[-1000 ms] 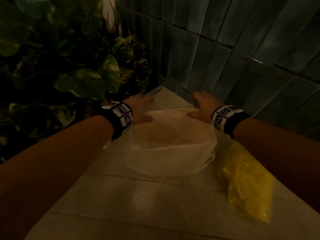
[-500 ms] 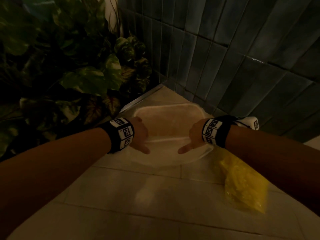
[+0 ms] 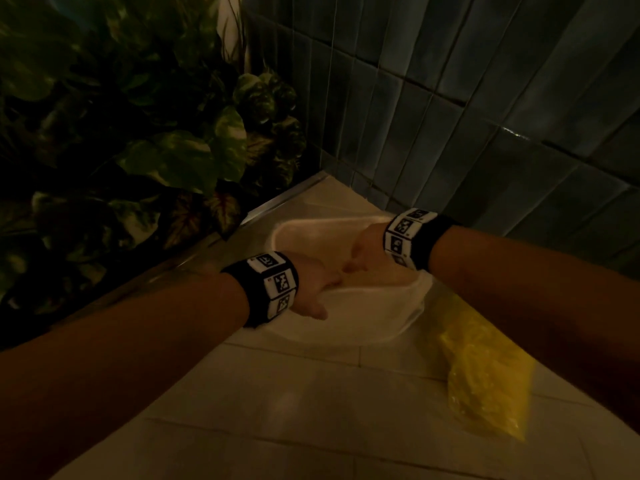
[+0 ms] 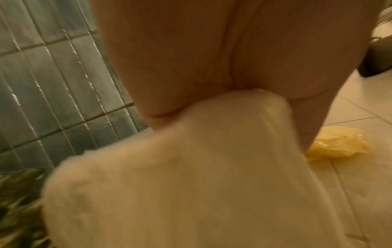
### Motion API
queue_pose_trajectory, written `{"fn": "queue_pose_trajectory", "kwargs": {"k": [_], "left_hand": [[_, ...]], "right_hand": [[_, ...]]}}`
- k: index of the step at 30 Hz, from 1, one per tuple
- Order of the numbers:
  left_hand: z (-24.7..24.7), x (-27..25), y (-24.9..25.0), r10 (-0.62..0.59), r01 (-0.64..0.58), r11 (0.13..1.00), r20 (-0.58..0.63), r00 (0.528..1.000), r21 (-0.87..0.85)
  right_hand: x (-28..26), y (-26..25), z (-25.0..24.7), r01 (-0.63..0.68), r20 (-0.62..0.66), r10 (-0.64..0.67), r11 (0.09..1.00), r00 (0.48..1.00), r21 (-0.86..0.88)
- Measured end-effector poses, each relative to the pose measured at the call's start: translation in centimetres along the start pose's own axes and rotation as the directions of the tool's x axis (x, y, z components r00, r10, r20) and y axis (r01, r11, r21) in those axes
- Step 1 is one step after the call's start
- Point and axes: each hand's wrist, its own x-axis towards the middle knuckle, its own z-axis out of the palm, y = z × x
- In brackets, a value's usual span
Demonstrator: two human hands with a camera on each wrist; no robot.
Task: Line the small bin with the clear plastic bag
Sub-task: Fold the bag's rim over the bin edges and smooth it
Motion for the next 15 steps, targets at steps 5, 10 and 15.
{"fn": "queue_pose_trajectory", "kwargs": {"k": [5, 10, 15], "left_hand": [[1.1, 1.2, 0.0, -0.013, 0.016, 0.993, 0.027, 1.0, -0.119], [1.3, 1.8, -0.4, 0.007, 0.0, 0.994, 0.059, 0.998, -0.112], [1.4, 1.9, -0.5, 0.061, -0.058, 0.993, 0.018, 0.998, -0.102]], "right_hand": [[4.3, -1.1, 0.7, -0.027, 0.006, 0.029, 0.978, 1.0, -0.205], [13.4, 0.6, 3.8, -0.137, 0.122, 0.17, 0.96, 0.978, -0.245], [12.6, -0.9, 3.0, -0.137, 0.154, 0.18, 0.958, 0.972, -0.253]]}}
